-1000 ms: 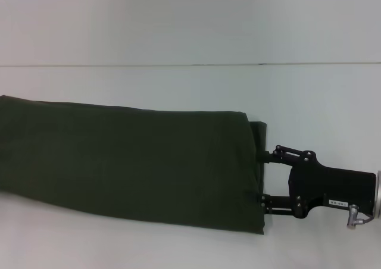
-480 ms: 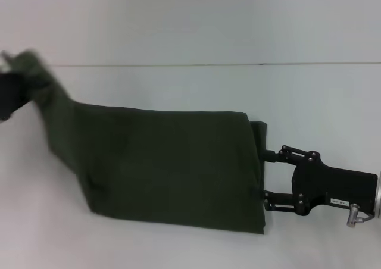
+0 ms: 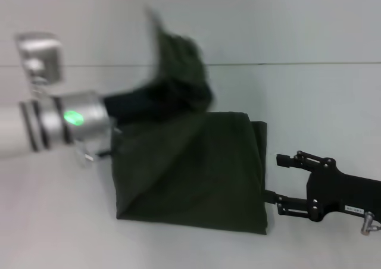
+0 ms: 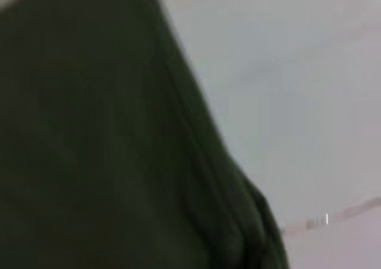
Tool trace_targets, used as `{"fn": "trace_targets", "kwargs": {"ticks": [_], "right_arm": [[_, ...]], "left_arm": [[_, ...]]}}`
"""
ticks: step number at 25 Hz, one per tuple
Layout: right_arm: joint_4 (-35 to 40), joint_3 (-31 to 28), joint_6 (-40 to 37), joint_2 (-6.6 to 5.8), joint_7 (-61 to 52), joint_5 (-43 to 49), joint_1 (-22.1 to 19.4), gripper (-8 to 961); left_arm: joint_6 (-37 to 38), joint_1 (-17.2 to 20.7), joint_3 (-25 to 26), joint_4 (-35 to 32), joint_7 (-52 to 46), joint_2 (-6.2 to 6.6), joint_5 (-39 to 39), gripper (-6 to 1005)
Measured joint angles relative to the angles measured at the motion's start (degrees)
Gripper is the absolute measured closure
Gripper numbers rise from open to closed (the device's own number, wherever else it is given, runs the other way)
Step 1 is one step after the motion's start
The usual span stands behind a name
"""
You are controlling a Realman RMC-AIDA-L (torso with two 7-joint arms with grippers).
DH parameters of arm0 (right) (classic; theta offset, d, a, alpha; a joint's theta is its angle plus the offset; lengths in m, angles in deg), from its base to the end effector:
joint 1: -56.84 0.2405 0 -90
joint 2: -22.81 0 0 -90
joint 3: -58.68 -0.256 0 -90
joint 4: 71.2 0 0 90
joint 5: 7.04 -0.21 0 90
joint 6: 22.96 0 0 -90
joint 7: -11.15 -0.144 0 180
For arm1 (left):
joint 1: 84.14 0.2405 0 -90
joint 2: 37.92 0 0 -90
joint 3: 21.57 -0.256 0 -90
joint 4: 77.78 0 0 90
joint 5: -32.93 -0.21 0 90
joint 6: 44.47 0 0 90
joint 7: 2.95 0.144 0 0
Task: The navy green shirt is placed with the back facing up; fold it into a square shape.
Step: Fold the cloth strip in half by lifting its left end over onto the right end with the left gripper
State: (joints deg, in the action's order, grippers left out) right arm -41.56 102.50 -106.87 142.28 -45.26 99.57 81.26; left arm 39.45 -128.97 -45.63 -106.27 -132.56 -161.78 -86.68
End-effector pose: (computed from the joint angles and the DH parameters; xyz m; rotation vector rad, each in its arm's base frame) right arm 0.2935 0.2997 -0.0268 -2.6465 0.3713 0.6751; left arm -0.1904 0.3755 -0.0391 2.2471 1.8329 1.0566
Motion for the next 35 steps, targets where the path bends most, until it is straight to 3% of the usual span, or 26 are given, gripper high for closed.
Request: {"fn": "trace_targets", "kwargs": {"ticks": [7, 9, 20, 35], "right_arm": [[1.5, -2.0, -2.8, -0.23, -0.7, 0.0, -2.3, 88], [1.6, -3.0, -3.1, -0.23, -0.7, 0.0, -2.6, 88], [1.6, -3.7, -2.2, -0.12, -0.7, 0.3, -2.1, 87], [1.6, -3.8, 0.2, 0.14, -0.7, 0.1, -1.4, 87]], "left_arm": [[-8.8, -0.3, -10.5, 12.9, 4.7, -0.37, 0.5, 948], [-8.9, 0.0, -10.9, 13.5, 5.0, -0.43, 0.6, 948], [-1.4, 0.0, -11.9, 11.8, 5.9, -0.35, 3.2, 948], [3.2, 1.5, -13.7, 8.0, 5.9, -0.12, 3.6, 948]]}}
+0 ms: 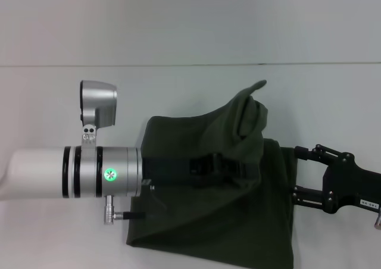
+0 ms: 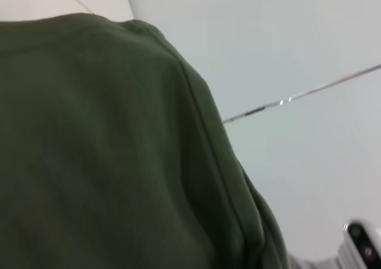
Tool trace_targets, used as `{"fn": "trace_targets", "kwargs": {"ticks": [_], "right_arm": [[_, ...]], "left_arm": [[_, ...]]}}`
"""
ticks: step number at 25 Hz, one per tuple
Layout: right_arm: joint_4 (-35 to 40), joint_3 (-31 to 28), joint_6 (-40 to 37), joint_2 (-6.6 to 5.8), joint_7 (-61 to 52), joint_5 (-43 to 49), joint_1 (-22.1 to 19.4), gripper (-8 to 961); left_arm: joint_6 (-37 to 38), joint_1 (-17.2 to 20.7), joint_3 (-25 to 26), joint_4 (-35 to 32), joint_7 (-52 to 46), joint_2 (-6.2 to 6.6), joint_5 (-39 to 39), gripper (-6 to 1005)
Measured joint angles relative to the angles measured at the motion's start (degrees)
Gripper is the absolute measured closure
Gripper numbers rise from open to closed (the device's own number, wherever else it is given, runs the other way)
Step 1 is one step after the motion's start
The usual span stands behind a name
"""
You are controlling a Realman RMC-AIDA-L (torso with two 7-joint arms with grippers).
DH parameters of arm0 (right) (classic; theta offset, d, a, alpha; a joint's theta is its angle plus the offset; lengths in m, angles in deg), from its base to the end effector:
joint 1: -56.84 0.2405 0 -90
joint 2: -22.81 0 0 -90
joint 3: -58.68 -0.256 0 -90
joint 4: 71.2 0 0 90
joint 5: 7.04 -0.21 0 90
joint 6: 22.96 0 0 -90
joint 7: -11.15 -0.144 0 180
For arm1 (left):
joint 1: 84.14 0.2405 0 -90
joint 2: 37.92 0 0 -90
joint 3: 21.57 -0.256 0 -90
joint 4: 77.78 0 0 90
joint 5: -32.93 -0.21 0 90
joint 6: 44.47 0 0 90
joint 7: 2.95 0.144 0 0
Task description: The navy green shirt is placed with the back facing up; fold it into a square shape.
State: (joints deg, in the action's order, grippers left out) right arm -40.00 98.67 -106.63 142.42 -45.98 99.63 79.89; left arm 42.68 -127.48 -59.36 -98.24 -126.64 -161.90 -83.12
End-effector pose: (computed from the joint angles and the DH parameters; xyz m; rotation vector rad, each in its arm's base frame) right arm 0.3031 0.3003 -0.0140 -2.5626 0.4153 0.6765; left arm -0.1865 0.3305 -0.0833 2.2433 1.6632 0.7894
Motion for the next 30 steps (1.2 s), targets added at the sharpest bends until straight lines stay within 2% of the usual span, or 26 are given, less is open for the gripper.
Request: {"fn": "trace_targets", "kwargs": {"ticks": [9, 17, 25, 28, 30], "right_arm": [[0.0, -0.5, 1.6, 0.17, 0.0, -0.1, 0.4, 88], [-0.5, -2.8, 2.4, 0.18, 0.0, -0.2, 0.4, 88], [-0.7, -7.3, 2.4, 0.16, -2.3, -0.2, 0.4, 87], [0.2, -8.9, 2.4, -0.29, -9.7, -0.1, 0.6, 87], [1.8, -8.4, 2.4, -0.87, -18.9, 0.6, 1.4, 87]], "left_arm": [[-0.3, -0.5, -5.4, 0.3, -0.1, -0.38, 0.0, 948], [0.2, 0.6, -5.6, 0.6, 0.4, -0.28, 0.1, 947], [6.4, 1.9, -5.3, 0.0, 10.9, -0.38, 1.0, 656], [8.8, 3.4, -5.4, -1.9, 18.7, -0.27, 1.1, 543], [10.0, 4.7, -5.5, -3.8, 24.5, -0.29, 1.1, 448]]}}
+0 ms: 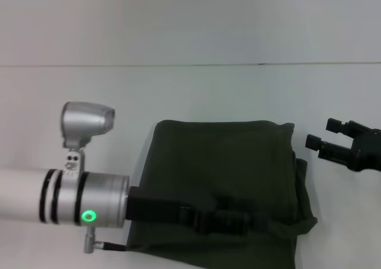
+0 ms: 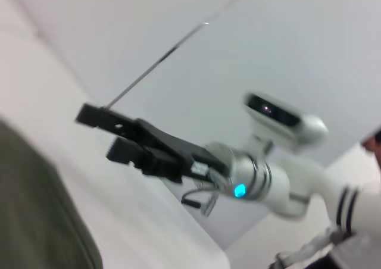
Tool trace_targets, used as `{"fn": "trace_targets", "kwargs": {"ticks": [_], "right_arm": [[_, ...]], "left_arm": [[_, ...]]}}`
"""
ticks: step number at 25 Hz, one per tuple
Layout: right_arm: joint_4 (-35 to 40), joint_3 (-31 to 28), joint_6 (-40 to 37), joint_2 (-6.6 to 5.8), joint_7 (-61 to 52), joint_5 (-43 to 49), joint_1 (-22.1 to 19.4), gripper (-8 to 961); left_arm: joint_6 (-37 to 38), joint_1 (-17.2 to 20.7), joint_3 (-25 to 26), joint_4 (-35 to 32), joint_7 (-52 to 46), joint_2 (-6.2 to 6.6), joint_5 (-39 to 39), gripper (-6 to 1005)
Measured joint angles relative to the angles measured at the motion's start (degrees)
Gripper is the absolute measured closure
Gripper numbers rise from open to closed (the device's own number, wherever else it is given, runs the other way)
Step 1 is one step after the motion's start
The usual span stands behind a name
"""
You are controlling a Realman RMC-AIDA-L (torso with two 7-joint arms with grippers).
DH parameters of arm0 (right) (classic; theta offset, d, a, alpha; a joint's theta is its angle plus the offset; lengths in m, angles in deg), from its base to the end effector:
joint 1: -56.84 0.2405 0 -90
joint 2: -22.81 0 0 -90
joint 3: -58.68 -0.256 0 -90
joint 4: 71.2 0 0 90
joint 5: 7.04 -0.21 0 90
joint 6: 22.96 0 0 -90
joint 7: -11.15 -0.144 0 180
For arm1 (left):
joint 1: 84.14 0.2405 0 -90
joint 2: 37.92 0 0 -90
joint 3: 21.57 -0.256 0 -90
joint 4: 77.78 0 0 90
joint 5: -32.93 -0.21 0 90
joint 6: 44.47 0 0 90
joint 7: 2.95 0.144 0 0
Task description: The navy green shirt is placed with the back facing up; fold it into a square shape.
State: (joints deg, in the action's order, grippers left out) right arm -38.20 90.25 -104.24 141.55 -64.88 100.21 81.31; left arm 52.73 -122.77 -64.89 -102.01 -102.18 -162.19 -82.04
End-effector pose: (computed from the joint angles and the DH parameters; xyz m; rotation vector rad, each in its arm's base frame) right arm 0.3129 0.3219 0.0183 -2.3498 0.8220 0.7872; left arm -0.1938 0.2963 -0.0753 2.5393 1.0724 0.8278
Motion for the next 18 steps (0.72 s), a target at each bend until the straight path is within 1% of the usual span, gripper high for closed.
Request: {"fn": "trace_targets", "kwargs": {"ticks": [1, 3, 5, 6, 7, 8, 11, 12, 13, 16, 18], "right_arm": [[1.0, 0.6, -0.1, -0.34, -4.6, 0.7, 0.6, 87], [3.5, 2.4, -0.7, -1.36, -15.5, 3.8, 2.1, 87], [5.4, 4.1, -1.6, -2.52, -25.5, 8.0, 3.8, 87], [6.6, 5.1, -2.7, -3.99, -34.9, 12.3, 5.8, 87], [6.6, 5.1, -2.7, -3.99, -34.9, 12.3, 5.8, 87], [6.8, 5.3, -3.5, -4.87, -39.4, 14.2, 6.9, 87], [6.8, 5.4, -5.7, -7.14, -48.0, 16.5, 9.3, 88], [6.6, 5.5, -7.4, -8.37, -52.5, 16.8, 10.7, 88], [6.6, 5.5, -7.4, -8.37, -52.5, 16.8, 10.7, 88], [6.5, 6.0, -8.9, -9.57, -58.0, 17.0, 12.5, 88], [6.4, 8.0, -8.5, -10.33, -63.2, 18.0, 14.1, 88]], "left_arm": [[1.0, 1.3, 0.2, -1.3, 4.9, -0.06, 0.0, 400], [2.7, 3.3, 0.7, -3.0, 11.2, -0.10, 0.4, 305], [3.7, 5.0, 1.0, -4.2, 16.4, -0.14, 1.3, 263], [4.2, 6.0, 1.0, -4.7, 19.3, -0.12, 1.7, 241], [4.5, 6.4, 1.1, -4.9, 20.5, -0.11, 1.8, 220], [5.0, 7.1, 1.1, -5.2, 23.0, -0.11, 1.9, 199], [7.4, 9.3, 1.2, -5.8, 32.5, -0.26, 2.0, 135], [8.7, 10.5, 2.2, -5.6, 38.5, -0.37, 2.1, 114], [8.7, 10.5, 2.2, -5.6, 38.5, -0.37, 2.1, 115], [9.9, 12.3, 4.6, -5.1, 46.6, -0.51, 2.2, 117], [9.8, 13.1, 5.4, -5.0, 49.8, -0.51, 2.0, 119]]}}
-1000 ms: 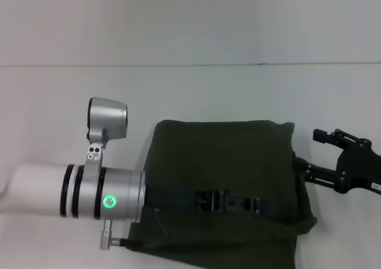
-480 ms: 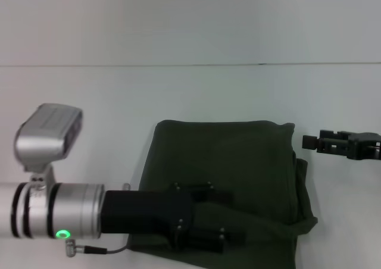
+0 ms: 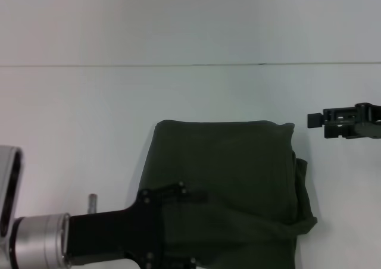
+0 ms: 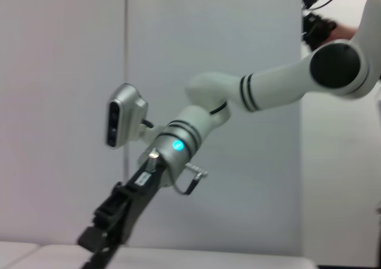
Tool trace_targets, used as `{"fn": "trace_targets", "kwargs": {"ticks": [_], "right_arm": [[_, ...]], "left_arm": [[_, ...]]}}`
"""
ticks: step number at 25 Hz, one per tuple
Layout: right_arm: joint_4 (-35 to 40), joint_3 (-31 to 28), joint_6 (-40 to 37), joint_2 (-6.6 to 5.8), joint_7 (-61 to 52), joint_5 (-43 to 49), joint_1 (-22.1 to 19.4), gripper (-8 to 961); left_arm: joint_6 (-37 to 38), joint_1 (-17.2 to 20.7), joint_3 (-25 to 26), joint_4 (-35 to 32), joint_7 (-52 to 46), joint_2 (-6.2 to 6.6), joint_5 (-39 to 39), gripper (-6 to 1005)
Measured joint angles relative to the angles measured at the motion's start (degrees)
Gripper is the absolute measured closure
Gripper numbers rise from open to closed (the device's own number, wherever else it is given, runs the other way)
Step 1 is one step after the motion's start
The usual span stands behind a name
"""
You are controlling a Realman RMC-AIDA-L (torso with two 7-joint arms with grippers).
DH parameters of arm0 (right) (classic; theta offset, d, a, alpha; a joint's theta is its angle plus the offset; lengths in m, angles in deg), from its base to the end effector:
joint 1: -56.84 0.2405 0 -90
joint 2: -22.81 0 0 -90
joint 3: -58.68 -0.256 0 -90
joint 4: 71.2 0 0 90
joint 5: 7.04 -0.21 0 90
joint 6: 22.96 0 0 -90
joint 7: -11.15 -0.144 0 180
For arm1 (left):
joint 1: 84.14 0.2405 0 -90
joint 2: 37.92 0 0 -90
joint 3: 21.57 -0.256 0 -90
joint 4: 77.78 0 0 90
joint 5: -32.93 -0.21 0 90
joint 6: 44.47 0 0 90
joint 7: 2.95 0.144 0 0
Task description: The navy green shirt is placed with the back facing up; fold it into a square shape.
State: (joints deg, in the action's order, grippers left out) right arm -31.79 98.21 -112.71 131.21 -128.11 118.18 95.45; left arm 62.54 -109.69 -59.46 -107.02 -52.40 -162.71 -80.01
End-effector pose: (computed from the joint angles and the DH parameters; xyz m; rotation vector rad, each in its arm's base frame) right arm 0.2601 0.3805 0.0715 -2.3405 1.7749 0.4834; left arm -0.2394 0.2493 -0.0453 -2.8096 -0.0964 -1.1573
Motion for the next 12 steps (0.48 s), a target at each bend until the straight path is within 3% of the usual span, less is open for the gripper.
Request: {"fn": "trace_targets", "kwargs": {"ticks": [6, 12], "right_arm": [[-3.1, 1.1, 1.3, 0.39, -3.4, 2.7, 3.7, 88], [-7.6, 1.3, 4.5, 0.57, -4.3, 8.8, 8.0, 87]], "left_arm": [[-1.3, 1.8, 5.5, 0.9, 4.5, 0.03, -0.1, 122], [-1.7, 2.0, 7.1, 1.4, 4.5, 0.05, 0.1, 122]]}}
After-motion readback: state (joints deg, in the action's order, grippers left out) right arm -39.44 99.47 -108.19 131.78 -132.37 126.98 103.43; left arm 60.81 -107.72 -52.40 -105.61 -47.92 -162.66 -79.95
